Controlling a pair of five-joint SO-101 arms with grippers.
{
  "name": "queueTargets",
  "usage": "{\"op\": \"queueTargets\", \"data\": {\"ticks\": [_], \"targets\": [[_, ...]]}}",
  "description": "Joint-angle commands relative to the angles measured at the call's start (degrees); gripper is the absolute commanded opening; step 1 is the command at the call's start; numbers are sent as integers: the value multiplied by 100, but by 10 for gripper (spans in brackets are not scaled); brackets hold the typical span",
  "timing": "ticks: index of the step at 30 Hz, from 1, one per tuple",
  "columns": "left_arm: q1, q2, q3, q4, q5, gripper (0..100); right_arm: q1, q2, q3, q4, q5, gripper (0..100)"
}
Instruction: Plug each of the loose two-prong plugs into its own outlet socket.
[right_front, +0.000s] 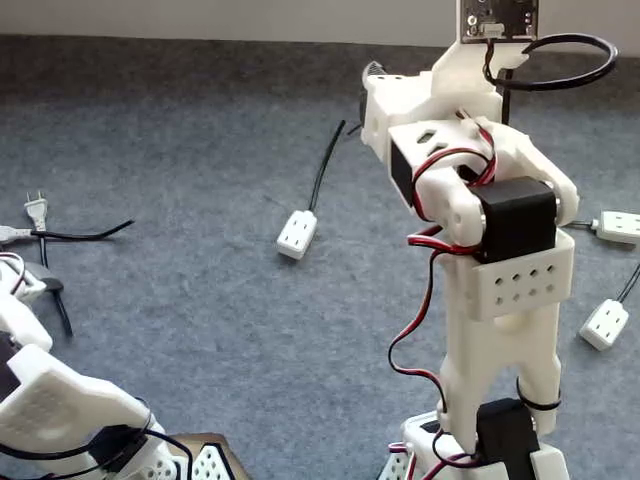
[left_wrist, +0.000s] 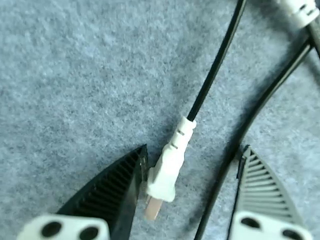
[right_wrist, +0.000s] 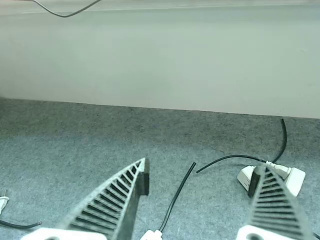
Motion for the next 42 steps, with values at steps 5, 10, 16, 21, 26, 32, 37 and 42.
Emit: {"op": "queueTargets", "data": {"ticks": [5, 10, 16, 21, 26, 32, 37, 42], "targets": [[-40, -154, -66, -62, -237, 294, -48, -13, -215, 22, -62, 312], [-13, -154, -22, -62, -589, 238, -48, -13, -207, 22, -62, 312], [-13, -154, -75, -62, -589, 129, -48, -13, -207, 22, -62, 312], [-31, -154, -40, -62, -589, 127, -48, -4, -207, 22, -62, 312], [-40, -163, -75, -53, -589, 126, -48, -4, -207, 13, -62, 312], [-48, -171, -75, -44, -598, 129, -48, -4, -207, 13, -62, 312], [4, -215, -136, 343, -1020, 130, -48, -4, -207, 13, -62, 312], [-40, -171, -831, 1064, -1046, 130, -48, -4, -207, 13, -62, 312]]}}
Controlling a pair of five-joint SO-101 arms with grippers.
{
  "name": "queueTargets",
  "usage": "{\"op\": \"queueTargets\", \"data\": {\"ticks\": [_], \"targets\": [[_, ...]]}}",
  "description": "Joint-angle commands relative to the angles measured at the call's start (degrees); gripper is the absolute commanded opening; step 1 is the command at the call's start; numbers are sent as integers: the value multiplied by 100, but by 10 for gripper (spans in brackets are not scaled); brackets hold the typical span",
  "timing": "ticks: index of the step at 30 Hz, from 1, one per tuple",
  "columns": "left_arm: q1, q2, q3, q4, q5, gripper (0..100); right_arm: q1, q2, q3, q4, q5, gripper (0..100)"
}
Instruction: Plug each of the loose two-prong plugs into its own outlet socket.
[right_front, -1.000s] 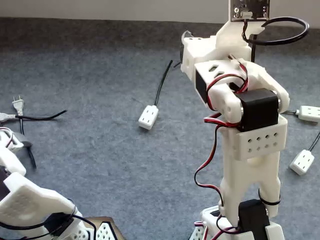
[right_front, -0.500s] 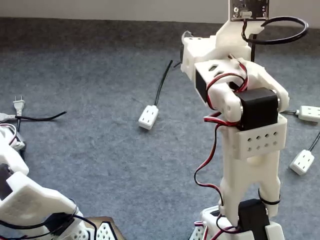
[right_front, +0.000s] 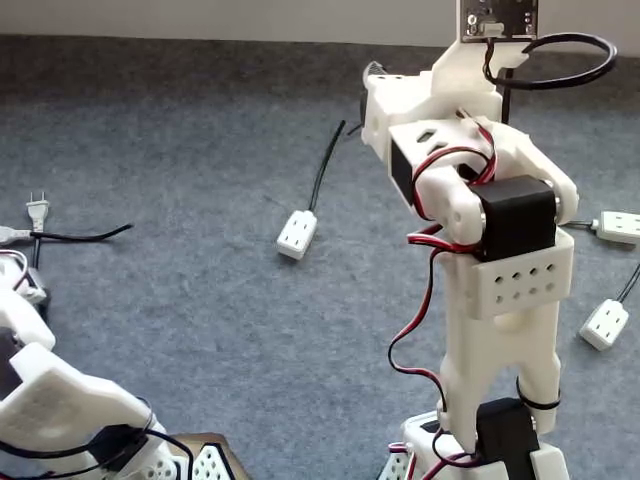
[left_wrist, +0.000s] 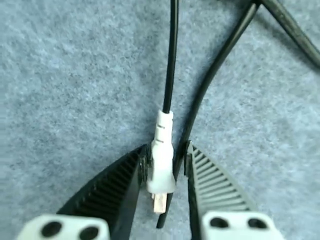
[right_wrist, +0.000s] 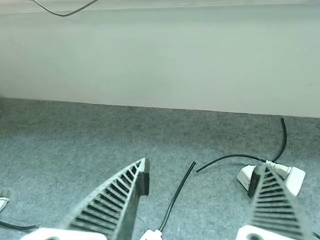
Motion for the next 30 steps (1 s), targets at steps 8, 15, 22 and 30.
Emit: {"op": "queueTargets", "data": {"ticks": [8, 15, 22, 30], "targets": [[-57, -154, -558, 545, -440, 130, -48, -22, -207, 13, -62, 312], [-40, 119, -620, 545, -448, 130, -48, -22, -207, 13, -62, 312], [-84, 866, -629, 44, -448, 127, -48, -22, -207, 13, -62, 312], [-92, 927, -1226, 571, -448, 104, -57, -31, 127, -233, -62, 312]]}}
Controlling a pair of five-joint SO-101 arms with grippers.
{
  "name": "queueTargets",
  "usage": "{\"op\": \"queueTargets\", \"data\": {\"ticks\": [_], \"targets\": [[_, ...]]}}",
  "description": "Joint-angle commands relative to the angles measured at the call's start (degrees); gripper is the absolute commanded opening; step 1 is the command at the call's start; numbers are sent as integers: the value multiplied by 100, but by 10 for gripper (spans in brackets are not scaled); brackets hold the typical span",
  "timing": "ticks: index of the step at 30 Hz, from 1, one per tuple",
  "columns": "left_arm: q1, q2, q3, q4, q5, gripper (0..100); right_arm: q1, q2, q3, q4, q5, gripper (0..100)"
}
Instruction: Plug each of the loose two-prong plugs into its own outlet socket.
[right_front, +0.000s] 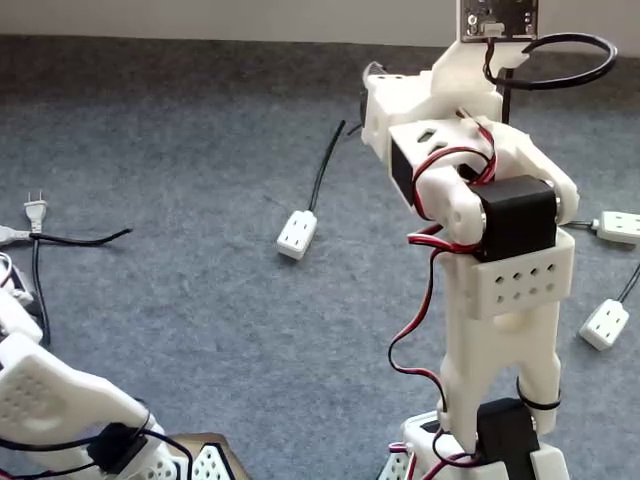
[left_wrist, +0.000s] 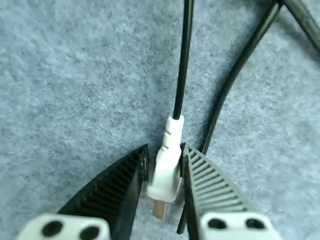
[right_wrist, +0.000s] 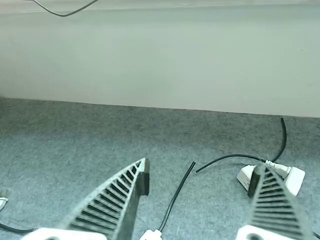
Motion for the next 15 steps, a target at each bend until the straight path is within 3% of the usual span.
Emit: {"op": "queueTargets", "data": {"ticks": [1, 5, 15], "targets": [[-48, 31, -338, 211, -35, 81, -57, -31, 207, -312, -62, 312], [-13, 40, -330, 211, -35, 13, -57, -57, 347, -391, -62, 312], [4, 48, -295, 211, -44, 10, -57, -84, 347, -391, -62, 312]]}}
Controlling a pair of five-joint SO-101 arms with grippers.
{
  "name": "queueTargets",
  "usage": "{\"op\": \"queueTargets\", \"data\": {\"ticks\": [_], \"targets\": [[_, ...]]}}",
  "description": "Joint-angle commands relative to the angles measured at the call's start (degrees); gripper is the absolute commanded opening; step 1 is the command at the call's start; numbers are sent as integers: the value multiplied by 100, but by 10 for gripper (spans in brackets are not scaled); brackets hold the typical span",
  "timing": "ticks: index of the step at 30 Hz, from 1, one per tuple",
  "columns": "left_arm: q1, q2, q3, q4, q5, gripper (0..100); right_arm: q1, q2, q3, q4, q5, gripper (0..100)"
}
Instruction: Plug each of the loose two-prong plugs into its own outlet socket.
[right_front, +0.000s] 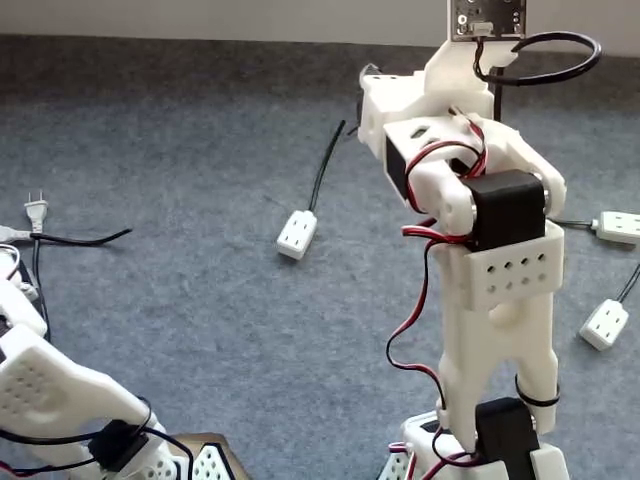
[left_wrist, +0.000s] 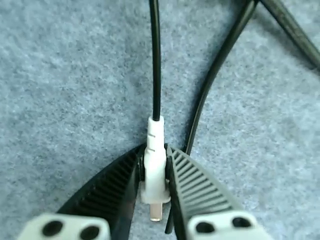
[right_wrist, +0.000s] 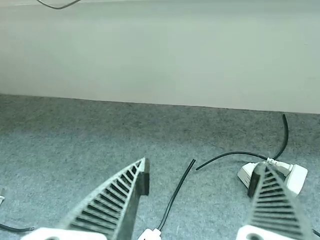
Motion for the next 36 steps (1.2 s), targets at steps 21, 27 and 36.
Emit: {"op": "queueTargets", "data": {"ticks": [21, 27, 36], "targets": [[2448, -2703, -2976, 3279, 1758, 6, 286, -92, -31, -136, -26, 312], [4365, -4374, -2229, 3165, 3218, 6, 716, -66, -312, -92, -26, 312], [4840, -5332, 470, 431, 4765, 6, 708, -31, -303, -119, -18, 310]]}}
